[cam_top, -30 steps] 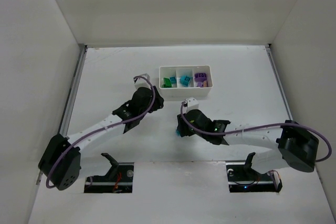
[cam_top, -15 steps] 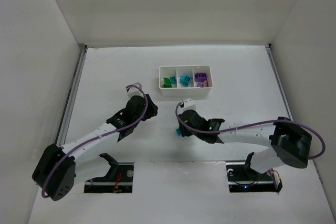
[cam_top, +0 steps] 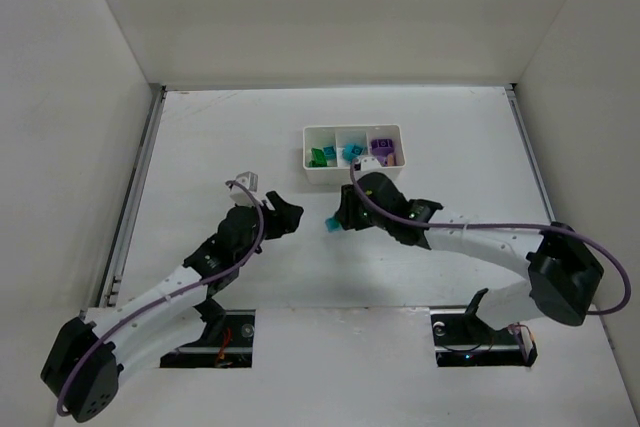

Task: Sort the legos into containers by color

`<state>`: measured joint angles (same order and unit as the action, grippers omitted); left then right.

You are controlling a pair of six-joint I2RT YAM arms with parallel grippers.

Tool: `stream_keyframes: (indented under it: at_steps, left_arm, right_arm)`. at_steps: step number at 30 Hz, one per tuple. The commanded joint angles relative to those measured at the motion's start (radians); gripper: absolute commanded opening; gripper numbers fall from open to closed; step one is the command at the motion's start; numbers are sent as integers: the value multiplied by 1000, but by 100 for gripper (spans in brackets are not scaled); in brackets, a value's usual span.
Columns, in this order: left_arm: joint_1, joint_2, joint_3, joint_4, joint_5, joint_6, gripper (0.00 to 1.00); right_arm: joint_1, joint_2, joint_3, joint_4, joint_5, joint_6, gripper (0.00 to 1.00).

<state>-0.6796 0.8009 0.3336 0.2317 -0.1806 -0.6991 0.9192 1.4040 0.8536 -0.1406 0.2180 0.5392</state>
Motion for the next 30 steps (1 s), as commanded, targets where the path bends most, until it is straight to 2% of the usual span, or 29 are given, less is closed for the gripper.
stream_keyframes:
  at_steps: [1,5,8,13,16,22,30]
  left_arm:
    - [-22,-49,-45,159,-7,30,60]
    - [-50,-55,-70,241,6,61,64]
    - [-65,-26,-62,261,16,55,67]
    - [-64,44,-42,284,42,-43,68]
    - [-77,89,-57,359,61,-97,66]
    - [-77,101,-76,419,72,-135,64]
    - [-99,173,-47,431,93,-142,52]
  right_arm:
    - [-76,-19,91,58,-222,33,30]
    - [-156,-5,93,107,-382,135,30]
    - [-168,3,68,162,-424,180,30]
    - [-162,-8,41,208,-349,183,31]
    - [-158,4,39,223,-339,199,31]
    - [-136,23,41,248,-333,206,31]
    - [-133,-11,-5,300,-333,219,31]
